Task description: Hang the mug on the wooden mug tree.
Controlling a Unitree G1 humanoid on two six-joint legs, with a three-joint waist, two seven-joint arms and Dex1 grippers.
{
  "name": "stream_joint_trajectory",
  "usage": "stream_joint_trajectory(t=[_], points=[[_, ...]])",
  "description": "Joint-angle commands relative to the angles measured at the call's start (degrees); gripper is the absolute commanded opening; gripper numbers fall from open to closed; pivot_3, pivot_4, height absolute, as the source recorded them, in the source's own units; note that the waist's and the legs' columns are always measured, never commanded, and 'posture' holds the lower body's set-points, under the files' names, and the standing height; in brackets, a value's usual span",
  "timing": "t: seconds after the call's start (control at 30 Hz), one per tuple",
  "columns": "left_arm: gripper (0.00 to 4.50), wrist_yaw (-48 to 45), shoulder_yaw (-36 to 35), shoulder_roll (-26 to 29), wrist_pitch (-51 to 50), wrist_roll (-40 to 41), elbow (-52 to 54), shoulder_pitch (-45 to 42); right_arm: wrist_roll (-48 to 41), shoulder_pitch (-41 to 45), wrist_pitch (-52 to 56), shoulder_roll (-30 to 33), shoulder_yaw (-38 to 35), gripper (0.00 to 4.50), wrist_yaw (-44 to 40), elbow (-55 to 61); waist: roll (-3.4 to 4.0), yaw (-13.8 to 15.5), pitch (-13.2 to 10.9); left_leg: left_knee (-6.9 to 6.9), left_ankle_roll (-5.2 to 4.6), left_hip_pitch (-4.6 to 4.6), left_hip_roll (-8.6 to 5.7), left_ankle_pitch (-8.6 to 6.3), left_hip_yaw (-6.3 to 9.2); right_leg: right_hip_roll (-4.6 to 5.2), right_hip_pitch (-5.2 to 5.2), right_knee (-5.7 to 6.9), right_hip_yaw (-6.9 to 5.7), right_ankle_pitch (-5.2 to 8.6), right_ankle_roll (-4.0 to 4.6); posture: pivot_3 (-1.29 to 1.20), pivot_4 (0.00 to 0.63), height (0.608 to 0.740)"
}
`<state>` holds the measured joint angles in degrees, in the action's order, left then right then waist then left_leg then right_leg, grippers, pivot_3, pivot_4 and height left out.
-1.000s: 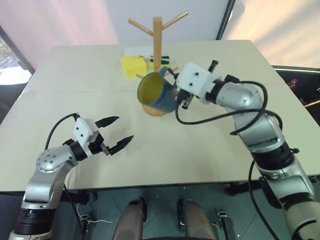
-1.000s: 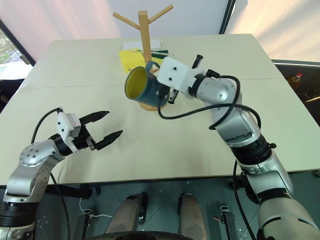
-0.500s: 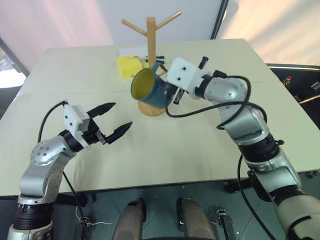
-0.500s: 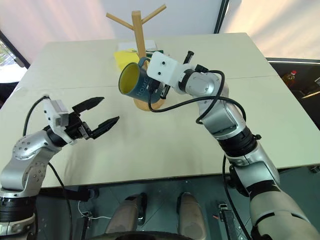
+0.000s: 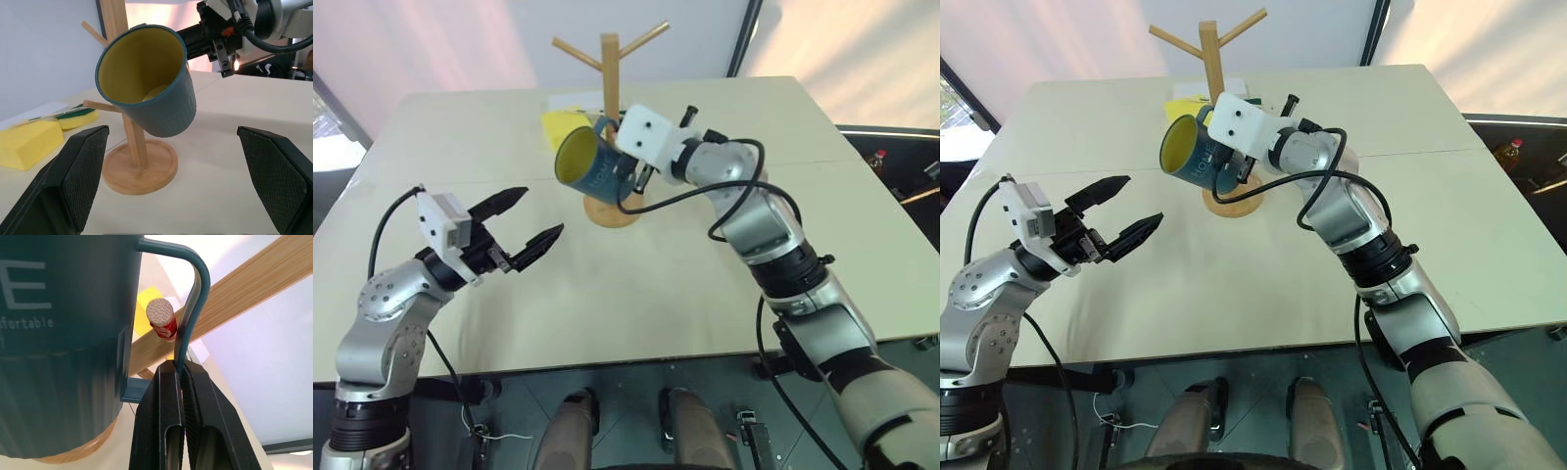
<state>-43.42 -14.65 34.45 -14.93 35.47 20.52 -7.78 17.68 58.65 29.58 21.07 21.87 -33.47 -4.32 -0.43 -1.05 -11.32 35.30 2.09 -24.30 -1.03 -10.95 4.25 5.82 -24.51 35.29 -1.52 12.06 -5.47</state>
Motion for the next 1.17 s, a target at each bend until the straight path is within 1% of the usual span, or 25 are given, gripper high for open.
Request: stream_joint_trajectory(t=[0.03,0.13,0.23,0.4,0.43,0.57,0.63,0.7,0.8,0.9,1.03,1.17], points=[[4.50,0.6,-1.0,0.6,0.1,-0.2,2.3,-0.4,1.0,2.3,-1.9,-0.5,-1.4,1.39,1.5,0.8,0.00,0.0,0.0,0.00,0.00,0.00,0.00,0.00,0.00,0.00,0.00,0.00,0.00,0.00,0.00,0.00,0.150,0.740],[4.50,0.7,-0.9,0.6,0.1,-0.2,2.2,-0.5,1.4,2.3,-3.3,-0.2,-1.6,2.77,2.3,1.3,0.00,0.0,0.0,0.00,0.00,0.00,0.00,0.00,0.00,0.00,0.00,0.00,0.00,0.00,0.00,0.00,0.150,0.740],[4.50,1.2,-0.6,0.4,0.2,-0.3,2.4,-0.8,1.2,1.1,-4.5,1.6,-2.9,2.77,1.9,4.1,0.00,0.0,0.0,0.00,0.00,0.00,0.00,0.00,0.01,-0.01,0.00,0.00,0.00,0.00,0.00,0.00,0.150,0.740],[4.50,2.2,-0.8,0.2,-0.1,0.1,2.4,-1.2,-2.9,-4.4,-7.3,4.8,-8.7,2.77,0.8,11.2,-0.01,0.3,0.0,-0.02,0.00,-0.02,0.00,0.00,0.02,0.00,0.01,-0.04,0.00,0.01,-0.02,0.00,0.150,0.740],[4.50,2.9,-0.9,0.3,-0.7,0.1,2.0,-1.2,-6.8,-6.7,-7.4,4.3,-12.3,2.77,0.2,12.8,-0.02,0.3,0.0,-0.01,0.00,-0.02,0.00,0.00,0.02,0.00,0.01,-0.05,0.00,0.01,-0.01,0.00,0.150,0.740],[4.50,6.6,-1.7,-0.5,-2.2,-1.1,-0.1,-1.1,-18.6,-14.8,-6.8,2.7,-21.8,2.77,-2.1,17.7,-0.02,0.3,0.0,-0.01,0.00,0.01,0.00,0.00,0.04,-0.01,0.05,-0.03,0.00,0.01,-0.01,0.00,0.150,0.740],[4.50,11.0,-1.8,-2.1,-1.6,-4.5,-3.7,-0.8,-26.6,-20.7,-4.6,0.8,-27.0,2.77,-3.7,19.4,-0.02,0.3,0.0,-0.01,0.00,0.05,0.00,0.00,0.05,-0.01,0.09,-0.01,0.00,0.01,-0.02,0.00,0.150,0.740],[4.50,14.5,-2.7,-4.4,-0.6,-6.2,-7.0,-0.4,-32.3,-25.2,-2.4,-1.3,-30.2,2.77,-4.2,18.7,-0.02,0.2,0.0,-0.03,-0.01,0.18,0.00,0.00,0.05,-0.02,0.20,-0.01,0.00,0.01,-0.02,0.00,0.150,0.740],[4.50,18.2,-3.5,-7.0,1.5,-9.3,-11.1,0.8,-35.6,-30.4,-4.0,-4.2,-32.7,2.77,-2.4,14.9,-0.03,0.0,0.0,-0.02,-0.01,0.25,0.01,0.00,0.03,-0.02,0.23,0.01,0.03,0.00,-0.01,0.00,0.150,0.740],[4.50,19.6,-3.8,-9.2,3.3,-10.5,-13.4,2.3,-34.4,-34.0,-10.5,-5.4,-32.6,2.77,-1.7,9.1,-0.03,0.1,0.0,-0.02,-0.01,0.29,0.08,0.00,0.02,-0.10,0.21,0.05,0.05,-0.04,0.06,0.00,0.150,0.740],[4.50,19.8,-4.0,-10.3,4.4,-11.4,-14.2,4.1,-34.5,-36.4,-14.9,-5.7,-31.7,2.77,-2.2,4.4,-0.03,0.3,0.0,-0.01,0.00,0.29,0.22,0.00,0.01,-0.21,0.21,0.02,0.04,-0.09,0.16,0.00,0.150,0.740],[4.50,19.8,-4.6,-10.3,4.4,-11.0,-14.0,5.1,-35.0,-37.1,-16.4,-5.5,-30.9,2.77,-3.0,2.4,-0.03,0.3,0.0,-0.01,0.00,0.29,0.29,0.00,-0.01,-0.24,0.20,0.01,0.04,-0.09,0.18,0.00,0.150,0.740]])
